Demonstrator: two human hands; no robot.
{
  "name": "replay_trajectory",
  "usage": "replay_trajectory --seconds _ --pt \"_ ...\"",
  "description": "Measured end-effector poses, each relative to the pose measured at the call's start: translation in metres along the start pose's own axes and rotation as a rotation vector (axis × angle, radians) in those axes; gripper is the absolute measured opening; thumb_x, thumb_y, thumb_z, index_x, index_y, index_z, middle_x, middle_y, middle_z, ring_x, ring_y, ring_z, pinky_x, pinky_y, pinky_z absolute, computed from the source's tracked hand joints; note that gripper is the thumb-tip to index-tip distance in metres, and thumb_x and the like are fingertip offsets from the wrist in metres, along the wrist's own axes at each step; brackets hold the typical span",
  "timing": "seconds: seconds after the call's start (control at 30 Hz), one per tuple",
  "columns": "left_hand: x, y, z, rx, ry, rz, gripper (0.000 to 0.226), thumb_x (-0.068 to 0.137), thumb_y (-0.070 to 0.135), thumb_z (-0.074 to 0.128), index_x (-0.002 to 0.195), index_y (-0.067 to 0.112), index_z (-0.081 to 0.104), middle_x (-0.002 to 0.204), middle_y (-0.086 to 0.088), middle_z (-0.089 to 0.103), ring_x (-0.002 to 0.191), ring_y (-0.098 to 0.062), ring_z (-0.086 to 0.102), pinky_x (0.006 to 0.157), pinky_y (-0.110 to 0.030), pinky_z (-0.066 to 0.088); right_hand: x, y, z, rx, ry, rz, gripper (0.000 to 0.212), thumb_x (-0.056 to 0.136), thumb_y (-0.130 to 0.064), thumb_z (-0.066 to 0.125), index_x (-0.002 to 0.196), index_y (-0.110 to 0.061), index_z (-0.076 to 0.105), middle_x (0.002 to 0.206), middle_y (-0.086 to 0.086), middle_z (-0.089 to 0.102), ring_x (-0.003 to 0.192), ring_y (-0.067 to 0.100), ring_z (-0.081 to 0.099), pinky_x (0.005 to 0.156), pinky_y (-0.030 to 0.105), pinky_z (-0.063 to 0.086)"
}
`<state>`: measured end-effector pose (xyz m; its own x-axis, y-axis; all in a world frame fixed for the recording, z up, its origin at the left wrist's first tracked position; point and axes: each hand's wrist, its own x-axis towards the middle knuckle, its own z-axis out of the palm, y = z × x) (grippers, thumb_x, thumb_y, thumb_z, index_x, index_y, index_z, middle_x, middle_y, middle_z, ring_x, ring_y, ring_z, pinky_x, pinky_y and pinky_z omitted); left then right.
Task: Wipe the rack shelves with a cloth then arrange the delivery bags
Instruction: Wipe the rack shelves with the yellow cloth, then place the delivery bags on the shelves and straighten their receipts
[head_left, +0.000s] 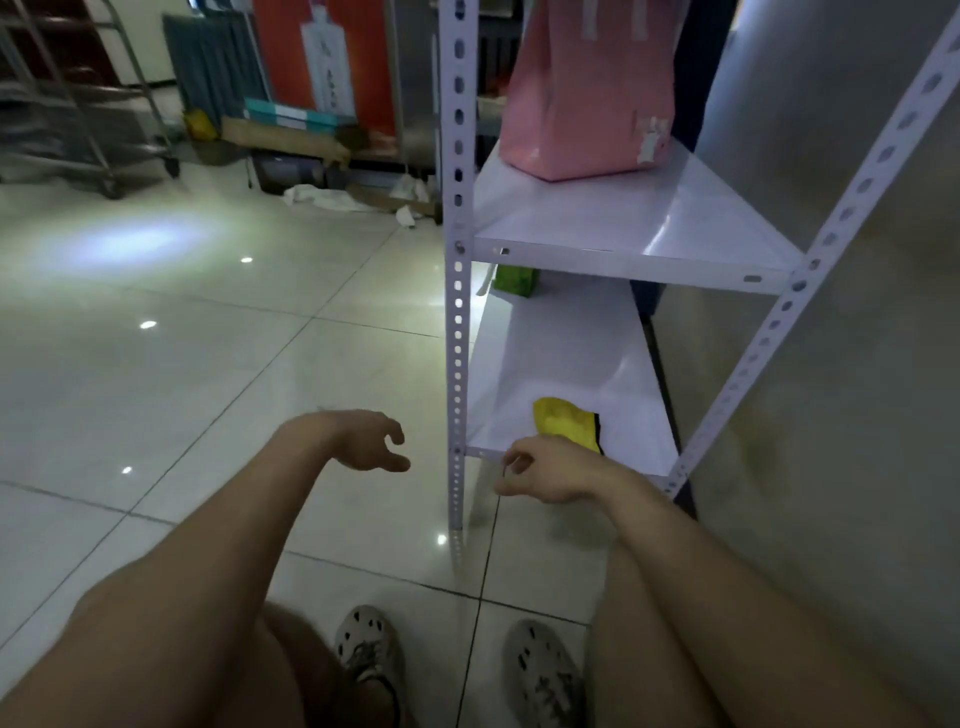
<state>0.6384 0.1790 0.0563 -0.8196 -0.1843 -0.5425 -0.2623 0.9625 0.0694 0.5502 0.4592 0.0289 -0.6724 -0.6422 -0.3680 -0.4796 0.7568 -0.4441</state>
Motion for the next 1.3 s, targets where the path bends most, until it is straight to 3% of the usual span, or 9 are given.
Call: replay_trajectory --seconds 0.2,0.33,0.4,0.53,0.67,0.93,1.1,1.2,1.3 --pt "-0.061 -0.049 0.002 -0.099 0.015 -0.129 0.072 0.102 0.066 0.055 0.163 0.030 0.040 0.165 0.005 0.047 0.148 -0.020 0.047 0.120 -0.038 0.035 0.036 -0.074 0.041 -0.218 -0.197 -0.171 0.071 0.088 -0.061 0.073 0.147 -0.025 0.055 0.141 -0.003 0.062 0.122 0.020 0.062 0.103 0.036 0.051" --pt "-0.093 -0.085 0.010 -0.129 -0.009 -0.222 0.075 0.101 0.069 0.055 0.163 0.031 0.038 0.164 0.006 0.047 0.148 -0.020 0.047 0.125 -0.042 0.033 0.058 -0.122 0.059 -0.094 -0.211 -0.249 0.074 0.090 -0.059 0.072 0.152 -0.028 0.048 0.149 -0.002 0.056 0.128 0.020 0.057 0.097 0.032 0.047" --pt "-0.097 -0.103 0.017 -0.157 -0.016 -0.253 0.075 0.100 0.069 0.055 0.163 0.031 0.038 0.162 0.005 0.050 0.146 -0.020 0.050 0.123 -0.041 0.036 0.066 -0.136 0.071 -0.119 -0.227 -0.265 0.077 0.091 -0.058 0.072 0.156 -0.028 0.043 0.154 0.001 0.051 0.133 0.022 0.054 0.103 0.035 0.047" --pt "-0.065 -0.131 0.044 -0.189 -0.001 -0.245 0.073 0.104 0.061 0.056 0.165 0.026 0.035 0.163 -0.002 0.049 0.146 -0.024 0.050 0.121 -0.040 0.039 0.086 -0.151 0.086 -0.144 -0.219 -0.293 0.084 0.093 -0.055 0.071 0.161 -0.027 0.032 0.162 0.005 0.039 0.136 0.025 0.054 0.110 0.039 0.046" --pt "-0.027 -0.160 0.080 -0.164 -0.140 -0.242 0.075 0.105 0.062 0.055 0.167 0.028 0.031 0.169 0.002 0.041 0.152 -0.022 0.043 0.123 -0.041 0.036 0.131 -0.160 0.099 -0.183 -0.272 -0.321 0.081 0.094 -0.055 0.069 0.160 -0.026 0.034 0.161 0.002 0.038 0.138 0.023 0.050 0.111 0.038 0.044" --pt "0.004 -0.243 0.121 -0.403 -0.174 -0.278 0.066 0.106 0.056 0.054 0.163 0.028 0.037 0.158 -0.001 0.054 0.141 -0.021 0.056 0.117 -0.039 0.045 0.236 -0.195 0.131 -0.222 -0.440 -0.267 0.070 0.098 -0.050 0.066 0.158 -0.023 0.040 0.156 0.003 0.045 0.137 0.022 0.051 0.110 0.036 0.043" --pt "-0.007 -0.250 0.106 -0.476 -0.224 -0.357 0.064 0.108 0.052 0.054 0.164 0.025 0.037 0.159 -0.006 0.052 0.141 -0.024 0.055 0.116 -0.038 0.044 0.230 -0.215 0.093 -0.166 -0.460 -0.204 0.067 0.098 -0.050 0.066 0.156 -0.026 0.043 0.156 0.003 0.047 0.136 0.021 0.053 0.110 0.038 0.045" --pt "-0.031 -0.246 0.060 -0.527 -0.303 -0.300 0.064 0.106 0.055 0.056 0.162 0.027 0.040 0.159 -0.001 0.053 0.139 -0.020 0.058 0.116 -0.037 0.046 0.214 -0.239 0.048 -0.145 -0.473 -0.169 0.066 0.099 -0.048 0.065 0.157 -0.024 0.042 0.155 0.004 0.048 0.135 0.022 0.054 0.109 0.037 0.045" --pt "-0.065 -0.252 -0.008 -0.511 -0.262 -0.281 0.064 0.107 0.055 0.054 0.162 0.026 0.040 0.159 0.000 0.054 0.140 -0.021 0.057 0.116 -0.037 0.045 0.189 -0.278 -0.001 -0.115 -0.475 -0.169 0.064 0.100 -0.046 0.064 0.156 -0.022 0.044 0.154 0.005 0.050 0.134 0.022 0.054 0.106 0.032 0.044"
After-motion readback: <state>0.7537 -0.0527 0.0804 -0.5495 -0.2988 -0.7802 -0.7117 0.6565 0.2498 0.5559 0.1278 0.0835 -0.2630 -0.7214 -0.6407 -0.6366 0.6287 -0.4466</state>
